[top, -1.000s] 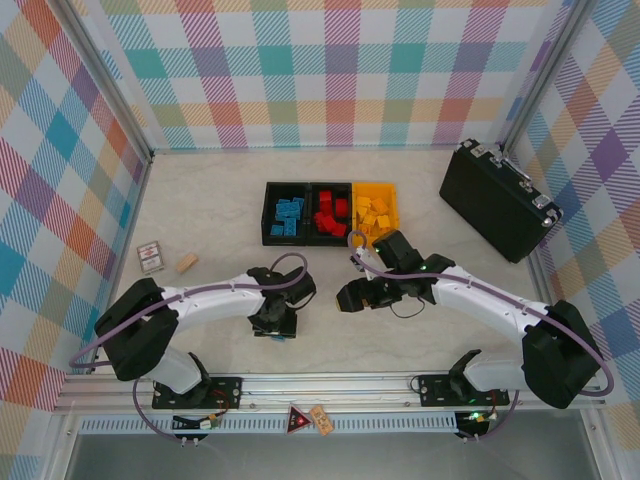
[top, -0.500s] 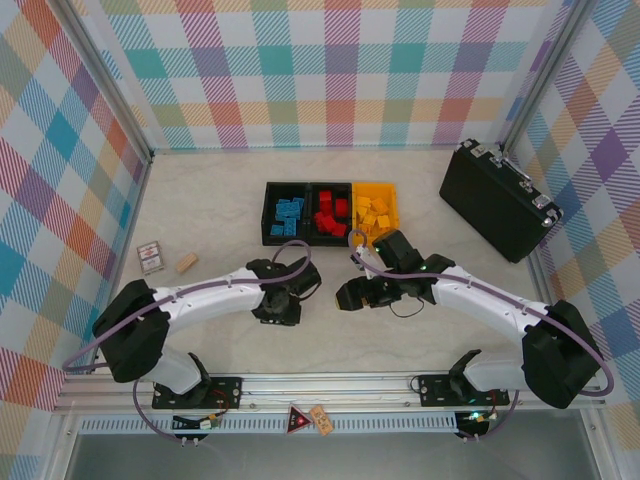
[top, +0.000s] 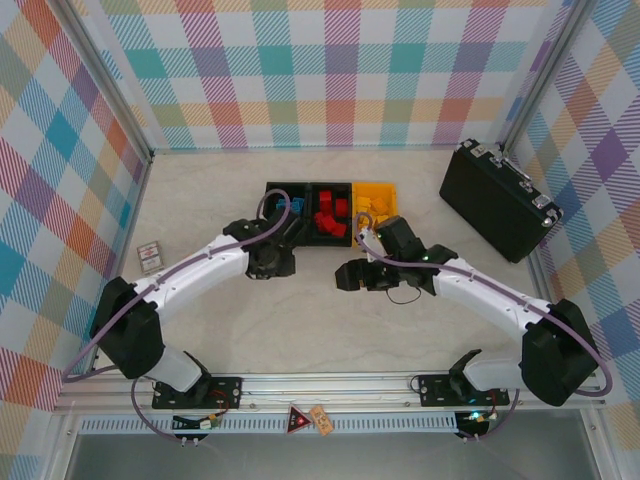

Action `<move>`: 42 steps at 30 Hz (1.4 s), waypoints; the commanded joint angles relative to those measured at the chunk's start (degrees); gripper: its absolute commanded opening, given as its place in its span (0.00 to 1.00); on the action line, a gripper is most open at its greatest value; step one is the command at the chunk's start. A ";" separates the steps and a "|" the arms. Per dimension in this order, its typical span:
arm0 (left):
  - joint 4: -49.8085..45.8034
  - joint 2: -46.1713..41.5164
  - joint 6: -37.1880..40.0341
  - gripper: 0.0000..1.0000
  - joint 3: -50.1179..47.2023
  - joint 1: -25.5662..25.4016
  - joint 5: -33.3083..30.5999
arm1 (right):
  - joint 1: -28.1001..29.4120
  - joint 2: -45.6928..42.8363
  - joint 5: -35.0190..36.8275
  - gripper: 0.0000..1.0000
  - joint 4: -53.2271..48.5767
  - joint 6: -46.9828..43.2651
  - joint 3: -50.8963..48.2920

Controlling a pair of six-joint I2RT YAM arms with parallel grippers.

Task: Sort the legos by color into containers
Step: Pick up the lego from the middle-left of the table, then place the lego in the container.

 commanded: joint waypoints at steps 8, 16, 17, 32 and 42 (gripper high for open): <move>1.89 11.43 5.83 0.28 14.49 7.19 -1.06 | -0.93 2.51 2.23 0.66 0.93 2.96 2.49; 2.78 21.13 6.95 0.29 23.98 10.73 -0.41 | -1.20 2.49 3.06 0.66 0.50 3.36 2.47; 2.78 22.34 7.07 0.29 25.12 10.92 -0.23 | -1.27 2.49 3.16 0.66 0.51 3.41 2.34; 2.44 33.36 7.45 0.33 34.31 12.24 1.53 | -1.63 2.14 4.22 0.66 -0.47 3.44 2.06; 2.05 32.22 7.28 0.52 35.83 12.22 2.29 | -1.76 1.80 4.62 0.66 -0.88 3.48 2.33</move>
